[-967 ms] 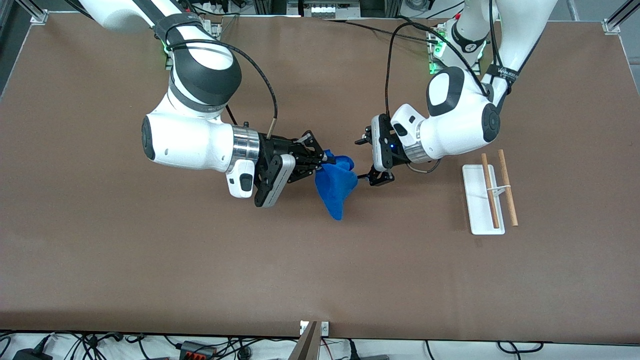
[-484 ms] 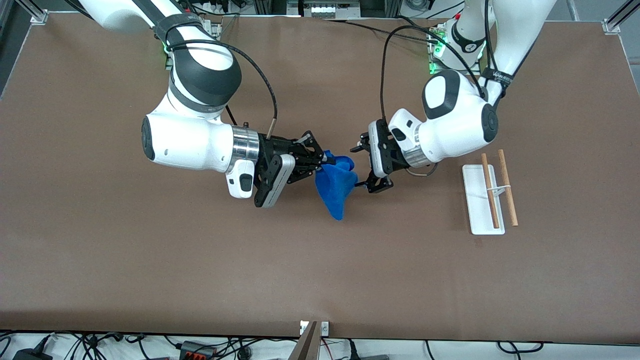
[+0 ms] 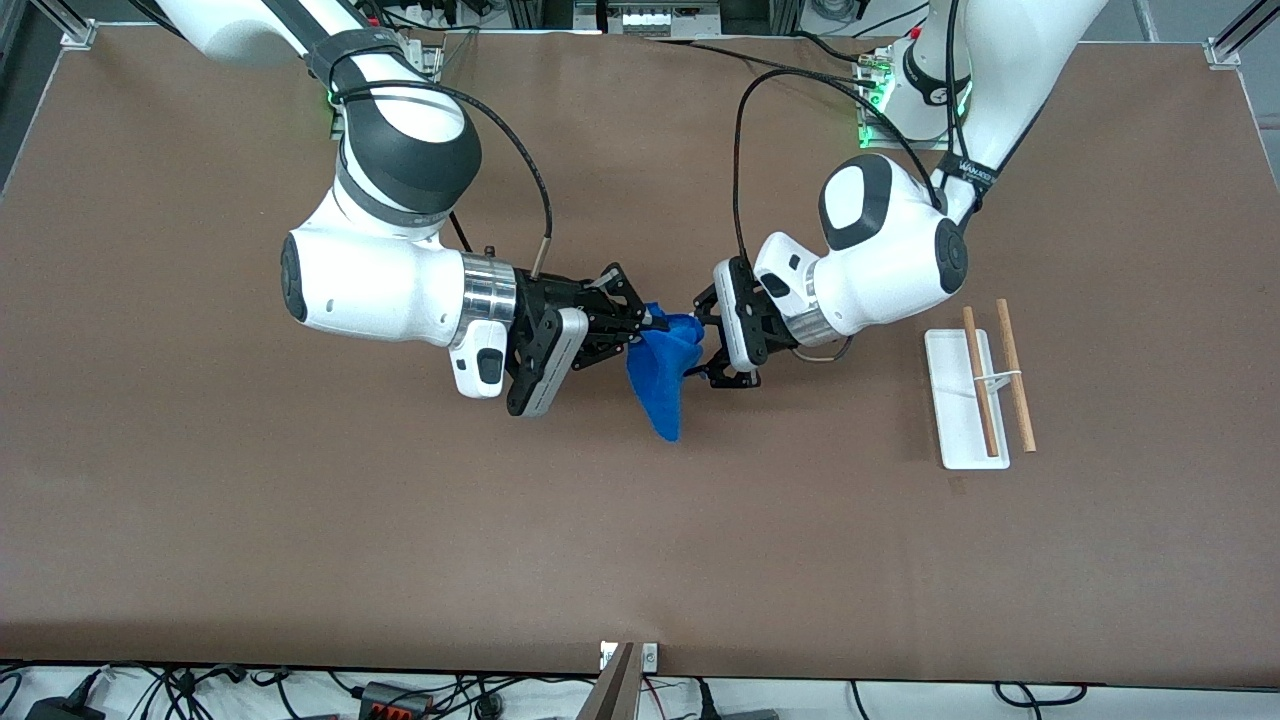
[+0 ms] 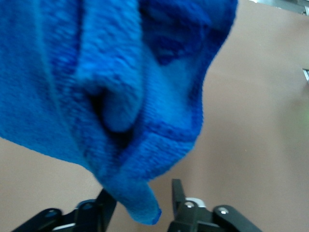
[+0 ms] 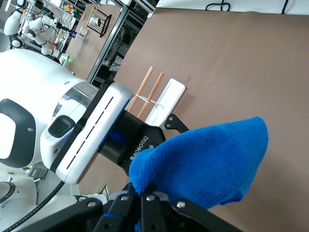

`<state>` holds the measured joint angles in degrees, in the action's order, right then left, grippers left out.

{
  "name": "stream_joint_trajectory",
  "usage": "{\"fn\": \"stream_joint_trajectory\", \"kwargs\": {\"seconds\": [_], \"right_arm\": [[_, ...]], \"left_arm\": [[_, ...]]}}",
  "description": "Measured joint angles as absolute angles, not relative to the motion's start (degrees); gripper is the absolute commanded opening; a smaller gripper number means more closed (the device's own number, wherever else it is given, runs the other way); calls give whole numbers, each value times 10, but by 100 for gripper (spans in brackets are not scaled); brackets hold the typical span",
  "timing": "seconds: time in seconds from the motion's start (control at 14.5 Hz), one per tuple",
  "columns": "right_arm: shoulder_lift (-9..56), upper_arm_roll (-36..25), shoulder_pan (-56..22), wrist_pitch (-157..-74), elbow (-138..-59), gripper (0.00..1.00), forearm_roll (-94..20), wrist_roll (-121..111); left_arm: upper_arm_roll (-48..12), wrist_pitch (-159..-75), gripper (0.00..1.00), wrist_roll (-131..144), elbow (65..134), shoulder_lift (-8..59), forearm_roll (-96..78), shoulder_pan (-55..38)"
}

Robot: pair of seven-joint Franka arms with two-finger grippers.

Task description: Pass towel and hang on rack

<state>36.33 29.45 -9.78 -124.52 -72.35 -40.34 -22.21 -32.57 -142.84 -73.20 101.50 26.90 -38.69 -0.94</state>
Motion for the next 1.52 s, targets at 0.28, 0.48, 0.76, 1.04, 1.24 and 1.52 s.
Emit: {"fn": "stream_joint_trajectory", "kwargs": {"seconds": [0.28, 0.48, 0.76, 1.04, 1.24, 1.52], "right_arm": [[363, 294, -98, -1245, -723, 0, -403, -223], [363, 294, -98, -1245, -723, 17, -403, -224], [363, 294, -98, -1248, -723, 100, -403, -225], [363, 290, -97, -1251, -723, 100, -403, -225], [364, 263, -97, -1249, -726, 100, -398, -225], [366, 206, -96, -1207, -753, 100, -366, -224]], "left_arm": [[-326, -1428, 1, -699, 1004, 269, -387, -11], [-326, -1423, 1, -681, 1000, 269, -387, -11], [-322, -1384, 1, -680, 996, 267, -387, 2], [-320, -1309, 1, -680, 987, 254, -353, 49], [-317, -1227, 1, -680, 985, 230, -301, 104], [-315, -1136, 1, -680, 979, 219, -193, 182]]}}
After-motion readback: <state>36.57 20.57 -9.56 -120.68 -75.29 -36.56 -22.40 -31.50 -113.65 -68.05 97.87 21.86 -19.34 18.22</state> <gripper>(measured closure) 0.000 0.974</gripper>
